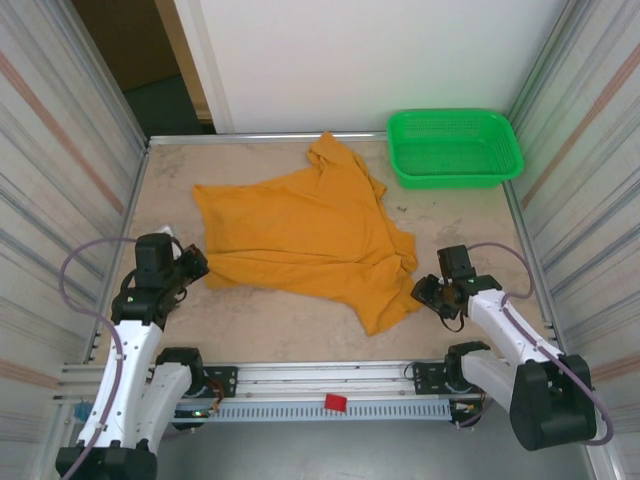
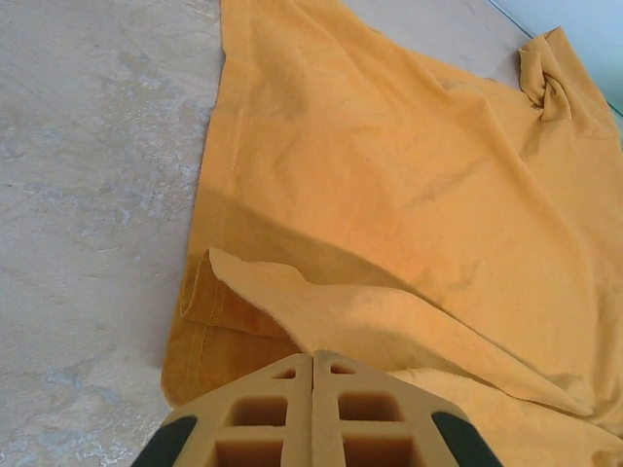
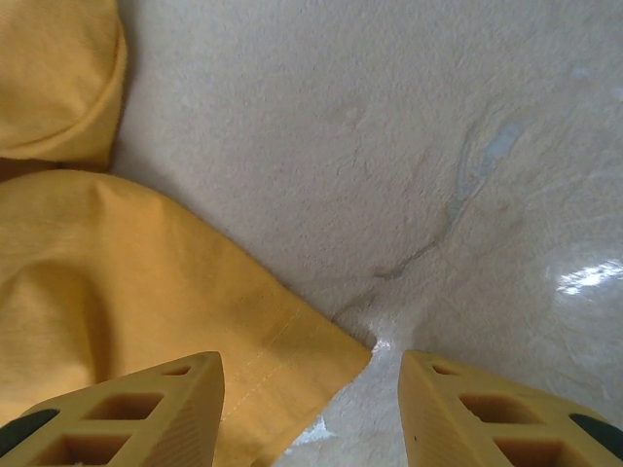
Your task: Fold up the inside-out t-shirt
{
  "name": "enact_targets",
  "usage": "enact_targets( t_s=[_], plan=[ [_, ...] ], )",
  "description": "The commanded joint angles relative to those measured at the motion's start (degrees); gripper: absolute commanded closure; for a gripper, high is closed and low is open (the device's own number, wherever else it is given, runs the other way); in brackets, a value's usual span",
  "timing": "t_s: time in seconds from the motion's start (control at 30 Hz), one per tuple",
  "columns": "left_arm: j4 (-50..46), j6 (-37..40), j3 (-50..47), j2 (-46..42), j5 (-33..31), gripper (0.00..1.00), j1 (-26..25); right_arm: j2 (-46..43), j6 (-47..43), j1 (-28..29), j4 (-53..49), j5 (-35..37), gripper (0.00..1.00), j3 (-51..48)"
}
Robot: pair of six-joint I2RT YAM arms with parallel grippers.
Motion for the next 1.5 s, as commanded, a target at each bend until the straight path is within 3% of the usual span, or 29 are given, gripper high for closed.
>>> enact_targets(
  t_s=[0.0,0.23,0.3,0.43,0.47,0.6,0.73,0.93,1.1,1.27,1.47],
  plan=[
    [1.31,-0.86,-0.81,-0.16,0.47,1.00,0.44,1.92,0.15,1.71,2.62,0.95,0.51,0.03],
    [2.79,-2.21,-1.44,0.07,1.68,1.00,0.40,9.91,1.48,5.55,3.68,4.51,0.53,3.10],
    [2.77,-2.24,-1.35,0.03,1.75,1.00,0.40,11.76,1.44,7.31,3.49,5.86,0.63,4.33],
    [2.50,-2.21,-1.11,-0.24,2.00,1.00,0.45,11.07,1.75,8.48,3.05,6.53,0.98,4.88],
    [2.51,-2.35,-1.01,-0.39,2.11,1.00,0.47,9.84,1.71,8.50,2.07,6.45,1.00,5.23],
    [3.54,-2.46,0.99,0.14,2.97,1.00,0.48,1.11,0.41,7.90,-3.96,4.99,1.00,9.91],
    [6.56,-1.11,9.42,5.65,6.51,1.00,1.63,-6.28,-2.42,3.95,-8.89,1.36,1.00,23.70],
    [10.07,-0.22,31.07,20.34,12.07,1.00,6.39,1.29,-5.52,-2.04,-10.13,-3.69,1.00,53.33],
    [8.23,0.91,46.20,29.18,12.66,1.00,7.25,8.94,-5.09,-3.51,-9.52,-6.74,1.00,68.81],
    [7.04,0.60,51.55,30.80,13.06,1.00,7.42,10.84,-4.23,-3.78,-8.81,-8.70,1.00,75.43],
    [9.11,-3.88,57.67,26.89,14.76,1.00,7.83,9.80,-4.58,-7.02,-9.51,-10.32,1.00,88.46]
  ],
)
